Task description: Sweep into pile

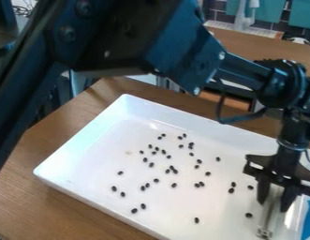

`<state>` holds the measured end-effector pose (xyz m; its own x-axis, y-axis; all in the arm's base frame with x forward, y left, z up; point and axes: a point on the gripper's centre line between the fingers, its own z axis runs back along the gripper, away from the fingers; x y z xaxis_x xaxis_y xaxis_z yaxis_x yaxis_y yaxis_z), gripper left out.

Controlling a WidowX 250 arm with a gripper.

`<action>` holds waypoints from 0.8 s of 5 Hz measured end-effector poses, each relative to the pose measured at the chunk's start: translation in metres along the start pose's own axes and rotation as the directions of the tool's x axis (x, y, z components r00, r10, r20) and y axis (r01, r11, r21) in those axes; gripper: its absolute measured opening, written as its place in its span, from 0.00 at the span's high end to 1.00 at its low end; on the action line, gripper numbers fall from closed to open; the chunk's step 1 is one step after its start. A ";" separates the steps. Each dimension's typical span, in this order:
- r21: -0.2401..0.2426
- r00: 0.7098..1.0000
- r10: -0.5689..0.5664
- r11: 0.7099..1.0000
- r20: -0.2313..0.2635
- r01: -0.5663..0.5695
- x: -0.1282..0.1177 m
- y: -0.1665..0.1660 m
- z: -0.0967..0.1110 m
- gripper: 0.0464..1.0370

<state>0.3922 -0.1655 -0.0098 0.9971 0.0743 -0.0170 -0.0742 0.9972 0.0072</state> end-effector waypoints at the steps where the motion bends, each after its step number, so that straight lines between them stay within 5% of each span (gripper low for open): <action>1: -0.003 1.000 0.015 1.000 0.002 -0.014 0.005 0.015 -0.001 0.63; 4: -0.023 0.994 0.080 0.996 -0.079 -0.082 0.018 0.042 -0.006 0.63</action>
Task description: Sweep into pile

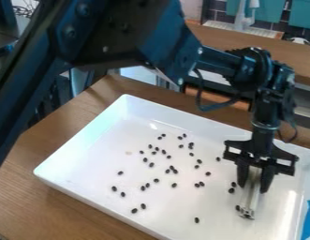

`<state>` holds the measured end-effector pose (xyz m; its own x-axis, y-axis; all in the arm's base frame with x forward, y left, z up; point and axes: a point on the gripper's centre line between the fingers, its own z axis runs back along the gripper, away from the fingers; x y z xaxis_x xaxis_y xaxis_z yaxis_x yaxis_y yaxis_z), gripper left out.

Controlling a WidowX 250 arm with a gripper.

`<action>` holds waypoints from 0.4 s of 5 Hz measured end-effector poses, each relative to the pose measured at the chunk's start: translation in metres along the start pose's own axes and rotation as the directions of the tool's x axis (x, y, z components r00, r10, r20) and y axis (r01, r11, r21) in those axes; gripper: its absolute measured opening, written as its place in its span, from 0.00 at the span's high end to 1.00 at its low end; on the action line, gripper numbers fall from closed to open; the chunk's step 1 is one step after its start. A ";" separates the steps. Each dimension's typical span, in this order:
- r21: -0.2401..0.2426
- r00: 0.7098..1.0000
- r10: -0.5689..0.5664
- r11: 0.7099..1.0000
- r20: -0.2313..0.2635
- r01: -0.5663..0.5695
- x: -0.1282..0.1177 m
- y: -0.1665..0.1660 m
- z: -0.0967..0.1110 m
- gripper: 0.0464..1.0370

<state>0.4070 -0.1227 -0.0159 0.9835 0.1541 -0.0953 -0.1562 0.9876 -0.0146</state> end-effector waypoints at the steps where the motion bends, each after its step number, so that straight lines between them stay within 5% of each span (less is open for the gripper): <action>1: 0.000 1.000 0.018 1.000 -0.019 -0.018 0.000 0.034 -0.001 0.63; 2: -0.007 1.000 0.013 1.000 -0.016 -0.013 -0.001 0.062 -0.002 0.63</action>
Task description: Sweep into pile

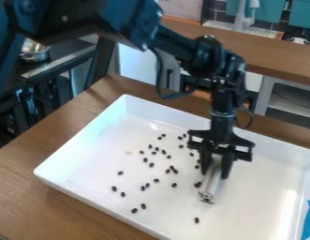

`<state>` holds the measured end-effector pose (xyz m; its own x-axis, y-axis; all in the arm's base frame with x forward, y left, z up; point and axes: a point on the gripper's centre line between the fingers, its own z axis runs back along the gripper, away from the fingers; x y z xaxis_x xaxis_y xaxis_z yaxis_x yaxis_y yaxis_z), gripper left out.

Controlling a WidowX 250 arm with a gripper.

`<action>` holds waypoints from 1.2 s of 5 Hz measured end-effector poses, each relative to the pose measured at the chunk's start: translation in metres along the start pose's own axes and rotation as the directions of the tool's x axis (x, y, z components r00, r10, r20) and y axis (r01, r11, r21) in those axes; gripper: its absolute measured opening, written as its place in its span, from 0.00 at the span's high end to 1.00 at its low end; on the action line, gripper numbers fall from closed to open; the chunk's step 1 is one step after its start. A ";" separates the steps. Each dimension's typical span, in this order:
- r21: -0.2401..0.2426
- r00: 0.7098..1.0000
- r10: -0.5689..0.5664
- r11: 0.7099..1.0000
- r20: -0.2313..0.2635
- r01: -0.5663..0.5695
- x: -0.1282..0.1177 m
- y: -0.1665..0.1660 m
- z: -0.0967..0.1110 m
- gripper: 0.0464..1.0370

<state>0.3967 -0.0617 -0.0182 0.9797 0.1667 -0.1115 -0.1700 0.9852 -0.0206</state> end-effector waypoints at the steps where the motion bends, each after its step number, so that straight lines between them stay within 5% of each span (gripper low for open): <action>1: 0.006 1.000 -0.003 1.000 0.005 0.003 0.002 0.031 -0.002 0.63; 3: 0.054 1.000 0.026 0.998 0.007 -0.026 0.008 0.095 -0.002 0.63; 6: 0.099 0.989 0.067 0.994 -0.133 -0.054 0.000 0.175 0.004 0.63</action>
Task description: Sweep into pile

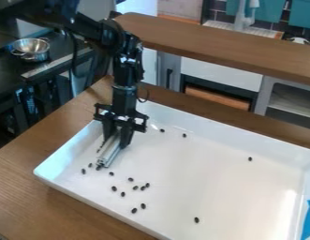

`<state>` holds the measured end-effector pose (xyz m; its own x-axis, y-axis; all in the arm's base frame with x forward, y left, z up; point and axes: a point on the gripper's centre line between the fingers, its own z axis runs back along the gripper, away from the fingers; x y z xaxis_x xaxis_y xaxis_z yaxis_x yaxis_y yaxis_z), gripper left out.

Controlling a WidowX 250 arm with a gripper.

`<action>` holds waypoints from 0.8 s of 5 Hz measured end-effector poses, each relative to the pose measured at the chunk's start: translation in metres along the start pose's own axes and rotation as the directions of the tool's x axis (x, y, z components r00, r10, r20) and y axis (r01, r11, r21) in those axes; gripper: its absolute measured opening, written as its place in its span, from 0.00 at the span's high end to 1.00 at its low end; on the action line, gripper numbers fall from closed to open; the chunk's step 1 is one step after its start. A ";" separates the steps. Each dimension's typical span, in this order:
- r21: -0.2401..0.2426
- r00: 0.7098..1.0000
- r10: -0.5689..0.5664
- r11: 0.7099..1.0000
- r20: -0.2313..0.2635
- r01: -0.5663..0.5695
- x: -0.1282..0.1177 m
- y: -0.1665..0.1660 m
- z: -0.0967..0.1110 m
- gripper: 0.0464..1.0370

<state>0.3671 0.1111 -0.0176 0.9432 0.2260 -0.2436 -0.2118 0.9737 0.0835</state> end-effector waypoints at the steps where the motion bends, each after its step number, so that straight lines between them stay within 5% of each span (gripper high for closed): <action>1: -0.033 1.000 -0.024 0.999 0.010 0.024 -0.007 0.004 0.001 0.63; 2: -0.168 0.998 -0.060 0.984 0.002 0.059 -0.026 0.000 0.002 0.64; 3: -0.271 0.985 -0.110 0.952 0.136 0.144 -0.044 -0.037 0.020 0.64; 4: -0.322 0.957 -0.165 0.916 0.237 0.238 -0.054 -0.089 0.054 0.64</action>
<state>0.3493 0.0108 0.0404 0.9986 0.0493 -0.0175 -0.0522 0.9547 -0.2929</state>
